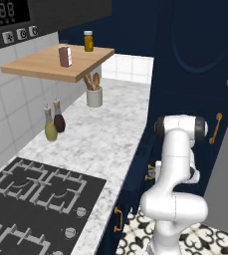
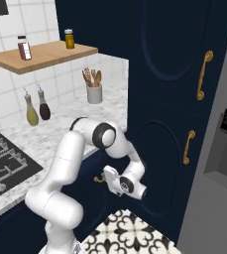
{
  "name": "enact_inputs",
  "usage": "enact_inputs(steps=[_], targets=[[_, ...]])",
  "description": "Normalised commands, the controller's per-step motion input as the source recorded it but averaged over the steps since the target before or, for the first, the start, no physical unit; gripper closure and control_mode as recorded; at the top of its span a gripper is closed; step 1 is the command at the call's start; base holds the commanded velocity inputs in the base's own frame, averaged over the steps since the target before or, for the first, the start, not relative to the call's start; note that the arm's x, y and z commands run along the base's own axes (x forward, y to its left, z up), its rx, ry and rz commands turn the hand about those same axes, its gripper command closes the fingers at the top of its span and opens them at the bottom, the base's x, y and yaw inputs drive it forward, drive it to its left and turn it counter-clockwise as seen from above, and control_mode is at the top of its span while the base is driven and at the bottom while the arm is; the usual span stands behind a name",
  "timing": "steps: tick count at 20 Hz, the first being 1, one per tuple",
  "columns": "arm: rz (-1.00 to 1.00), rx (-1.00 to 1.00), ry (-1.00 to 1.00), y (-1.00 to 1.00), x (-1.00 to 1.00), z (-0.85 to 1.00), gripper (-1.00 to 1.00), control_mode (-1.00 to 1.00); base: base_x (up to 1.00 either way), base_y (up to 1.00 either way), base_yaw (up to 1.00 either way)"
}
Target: Take a straw from the drawer in front and place it inside the glass cup on the dining counter.
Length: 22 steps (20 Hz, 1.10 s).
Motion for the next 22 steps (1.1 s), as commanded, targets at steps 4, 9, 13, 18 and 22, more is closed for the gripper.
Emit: enact_inputs(steps=[4,9,13,18,22], targets=[[0.0,0.0,0.01,-1.0,-0.65,0.03,1.0,-1.0,0.0,0.0,0.0],[0.0,0.0,0.05,-1.0,-0.53,0.0,1.0,-1.0,0.0,0.0,0.0],[0.0,0.0,0.07,-0.89,-0.45,0.0,-1.0,-1.0,0.0,0.0,0.0],[-0.01,0.0,0.04,-0.71,-0.35,0.01,-1.0,-1.0,0.0,0.0,0.0],[-0.04,0.0,0.0,-0.45,-0.54,0.54,-1.0,-1.0,0.0,0.0,0.0]])
